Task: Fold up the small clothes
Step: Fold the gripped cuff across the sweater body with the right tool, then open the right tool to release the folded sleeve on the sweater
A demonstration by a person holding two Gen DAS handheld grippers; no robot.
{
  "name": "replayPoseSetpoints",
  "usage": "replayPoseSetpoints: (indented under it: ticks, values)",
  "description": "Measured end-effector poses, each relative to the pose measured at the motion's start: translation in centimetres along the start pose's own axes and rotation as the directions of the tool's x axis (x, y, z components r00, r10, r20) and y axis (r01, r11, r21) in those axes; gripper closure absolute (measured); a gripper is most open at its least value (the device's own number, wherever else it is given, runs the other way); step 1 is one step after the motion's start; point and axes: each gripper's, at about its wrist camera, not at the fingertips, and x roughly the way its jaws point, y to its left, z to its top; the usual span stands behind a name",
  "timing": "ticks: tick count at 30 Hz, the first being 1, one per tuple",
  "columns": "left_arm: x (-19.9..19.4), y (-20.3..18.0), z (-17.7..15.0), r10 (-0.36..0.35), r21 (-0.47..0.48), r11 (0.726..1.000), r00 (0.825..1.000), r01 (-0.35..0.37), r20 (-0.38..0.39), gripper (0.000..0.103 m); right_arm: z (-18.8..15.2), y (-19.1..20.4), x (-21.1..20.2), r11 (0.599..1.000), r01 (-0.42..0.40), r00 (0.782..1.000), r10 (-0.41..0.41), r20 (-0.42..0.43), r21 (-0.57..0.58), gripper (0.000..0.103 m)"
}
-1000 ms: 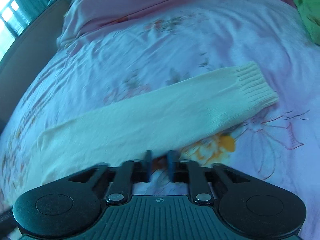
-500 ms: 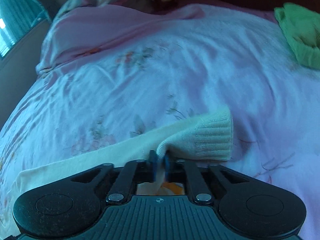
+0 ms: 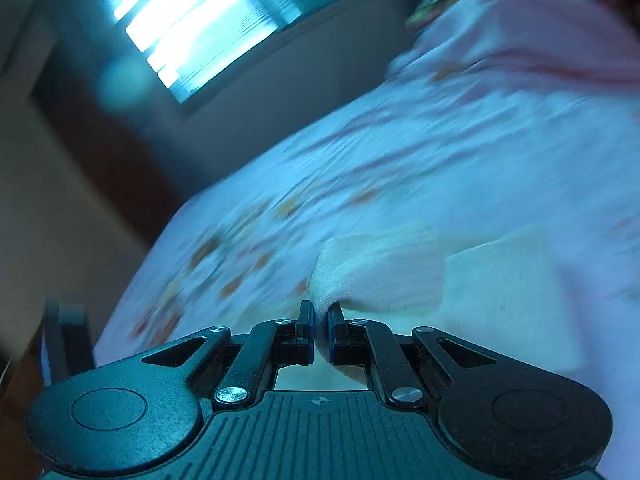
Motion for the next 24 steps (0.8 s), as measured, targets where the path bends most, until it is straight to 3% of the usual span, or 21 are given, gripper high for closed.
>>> replayPoseSetpoints:
  ticks: [2, 4, 6, 7, 8, 10, 12, 14, 17, 19, 20, 22, 24]
  values:
    - [-0.5, 2.5, 0.3, -0.017, 0.005, 1.000, 1.000, 0.017, -0.022, 0.051, -4.1, 2.2, 3.2, 0.997, -0.039, 0.990, 0.030, -0.139, -0.065, 0.097]
    - [-0.4, 4.2, 0.1, -0.080, -0.011, 0.997, 0.994, 0.079, -0.074, 0.045, -7.5, 2.9, 5.9, 0.995, -0.025, 0.965, -0.002, -0.263, -0.100, 0.096]
    - [-0.3, 5.6, -0.6, -0.169, -0.069, 0.984, 0.979, 0.162, -0.116, 0.037, -9.0, 3.4, 6.2, 0.989, -0.012, 0.963, -0.028, -0.268, -0.148, 0.091]
    - [-0.2, 6.0, -0.9, -0.214, -0.095, 0.975, 0.968, 0.203, -0.132, 0.034, -9.1, 3.7, 5.8, 0.989, -0.013, 0.967, -0.026, -0.252, -0.150, 0.080]
    - [-0.1, 6.2, -1.2, -0.253, -0.117, 0.964, 0.956, 0.237, -0.147, 0.032, -8.7, 3.6, 5.2, 0.991, -0.023, 0.970, -0.009, -0.241, -0.132, 0.056]
    - [0.3, 6.0, -1.7, -0.304, -0.139, 0.949, 0.937, 0.282, -0.173, 0.029, -8.2, 3.6, 3.8, 0.990, -0.016, 0.982, -0.010, -0.186, -0.140, 0.030]
    - [0.6, 5.3, -2.3, -0.326, -0.121, 0.944, 0.927, 0.307, -0.187, 0.027, -7.7, 3.5, 2.6, 0.986, 0.006, 0.991, -0.029, -0.131, -0.168, 0.030]
    - [1.1, 4.6, -2.5, -0.290, -0.107, 0.956, 0.939, 0.274, -0.186, 0.027, -7.5, 3.0, 1.7, 0.989, 0.037, 0.993, -0.053, -0.104, -0.146, 0.029]
    - [1.6, 3.7, -2.0, -0.300, -0.097, 0.953, 0.940, 0.287, -0.164, 0.028, -7.2, 1.7, 1.2, 0.994, 0.057, 0.993, -0.067, -0.102, -0.098, 0.030]
    - [1.9, 3.3, -1.7, -0.293, -0.096, 0.955, 0.938, 0.279, -0.185, 0.047, -7.1, 1.0, 0.9, 0.998, 0.047, 0.992, -0.051, -0.119, -0.044, 0.030]
    - [1.9, 3.8, -1.7, -0.292, -0.130, 0.954, 0.938, 0.270, -0.189, 0.049, -6.9, 0.9, 1.0, 0.999, 0.029, 0.991, -0.031, -0.131, -0.014, 0.030]
    - [1.0, 5.0, -1.6, -0.253, -0.148, 0.962, 0.953, 0.229, -0.167, 0.048, -6.6, 1.0, 2.5, 1.000, 0.011, 0.988, -0.009, -0.154, 0.011, 0.030]
    - [-0.4, 6.0, -1.3, -0.167, -0.089, 0.984, 0.978, 0.156, -0.127, 0.048, -6.4, 0.9, 4.5, 0.998, 0.020, 0.985, -0.010, -0.175, 0.061, 0.030]
